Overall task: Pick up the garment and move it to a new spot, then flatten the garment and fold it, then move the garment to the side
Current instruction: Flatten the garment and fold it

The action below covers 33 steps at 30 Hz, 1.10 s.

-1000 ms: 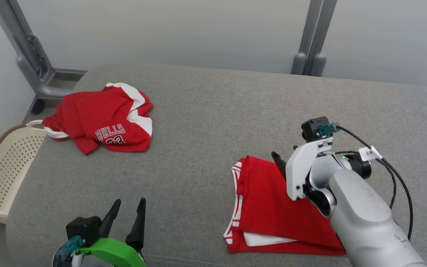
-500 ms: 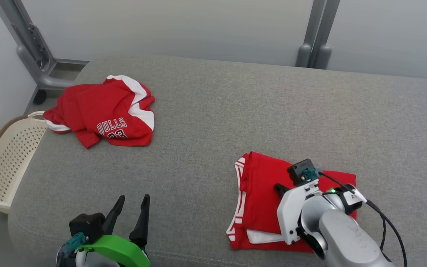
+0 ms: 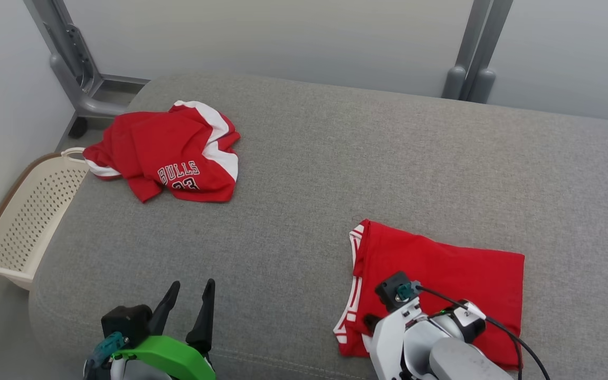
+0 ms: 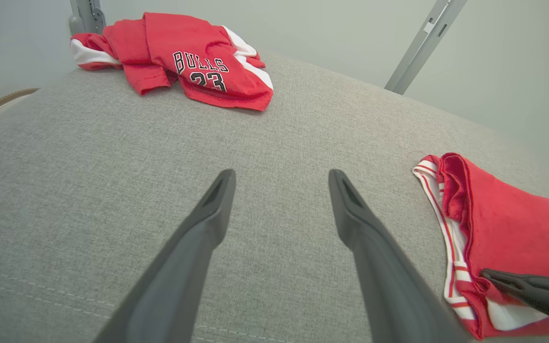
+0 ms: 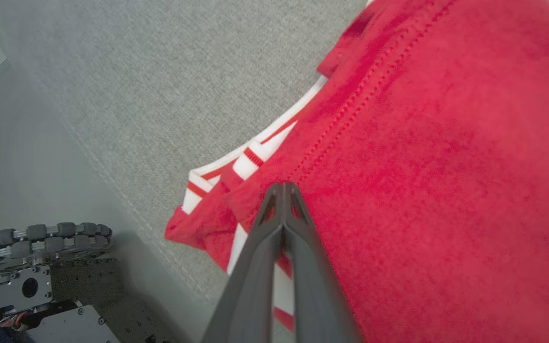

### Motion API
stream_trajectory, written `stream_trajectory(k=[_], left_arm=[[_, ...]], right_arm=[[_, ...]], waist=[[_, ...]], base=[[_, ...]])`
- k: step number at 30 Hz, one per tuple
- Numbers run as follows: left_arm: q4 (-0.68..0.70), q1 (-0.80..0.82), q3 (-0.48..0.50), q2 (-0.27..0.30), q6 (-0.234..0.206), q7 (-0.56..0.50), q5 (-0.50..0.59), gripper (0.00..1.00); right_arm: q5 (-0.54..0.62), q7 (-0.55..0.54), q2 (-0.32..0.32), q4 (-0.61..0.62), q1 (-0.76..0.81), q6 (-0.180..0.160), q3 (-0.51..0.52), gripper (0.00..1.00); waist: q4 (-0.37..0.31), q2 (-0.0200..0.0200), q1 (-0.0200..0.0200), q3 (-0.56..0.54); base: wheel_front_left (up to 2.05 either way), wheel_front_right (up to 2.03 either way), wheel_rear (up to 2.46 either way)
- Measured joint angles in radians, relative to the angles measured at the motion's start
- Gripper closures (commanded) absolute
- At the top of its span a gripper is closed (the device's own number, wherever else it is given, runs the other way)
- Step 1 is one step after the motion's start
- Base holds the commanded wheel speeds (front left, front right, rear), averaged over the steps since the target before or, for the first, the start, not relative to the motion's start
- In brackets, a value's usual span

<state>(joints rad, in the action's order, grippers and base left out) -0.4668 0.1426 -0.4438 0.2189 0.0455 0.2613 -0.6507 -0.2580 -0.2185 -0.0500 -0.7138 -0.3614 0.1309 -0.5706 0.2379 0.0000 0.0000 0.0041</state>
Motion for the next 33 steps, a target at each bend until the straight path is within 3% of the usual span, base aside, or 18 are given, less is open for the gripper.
stream_trajectory(k=[11,13,14,15,23,33], left_arm=[[-0.004,-0.013,0.004,0.001,0.003,0.000,0.002,0.00],[-0.003,-0.019,0.005,0.004,0.003,0.000,0.002,0.00],[-0.002,-0.021,0.006,0.006,0.002,0.001,0.002,0.00],[-0.001,-0.023,0.007,0.007,0.002,0.001,0.002,0.00],[0.017,-0.040,0.013,0.017,-0.008,0.001,0.002,0.00],[0.039,-0.039,0.017,0.025,-0.015,0.001,0.002,0.00]], right_arm=[[-0.112,-0.010,0.001,0.039,0.003,0.000,-0.059,1.00],[-0.130,-0.023,0.001,0.058,-0.009,0.000,-0.036,0.56],[-0.134,-0.032,0.001,0.067,-0.019,0.000,-0.015,0.13],[-0.138,-0.046,0.002,0.075,-0.028,0.000,0.011,0.00],[-0.074,-0.184,0.000,0.182,-0.032,0.000,0.296,0.00],[0.050,-0.378,0.000,0.434,0.118,0.000,0.612,0.00]], waist=[[-0.005,0.0000,0.0000,-0.021],[-0.010,0.0000,0.0000,-0.028],[-0.013,0.0000,0.0000,-0.031],[-0.017,0.0000,0.0000,-0.034],[-0.057,0.0000,0.0000,-0.051],[-0.103,0.0000,0.0000,-0.042]], base=[[0.00,0.00,0.00],[0.00,0.00,0.00],[0.00,0.00,0.00],[0.00,0.00,0.00],[0.00,0.00,0.00],[0.00,0.00,0.00]])
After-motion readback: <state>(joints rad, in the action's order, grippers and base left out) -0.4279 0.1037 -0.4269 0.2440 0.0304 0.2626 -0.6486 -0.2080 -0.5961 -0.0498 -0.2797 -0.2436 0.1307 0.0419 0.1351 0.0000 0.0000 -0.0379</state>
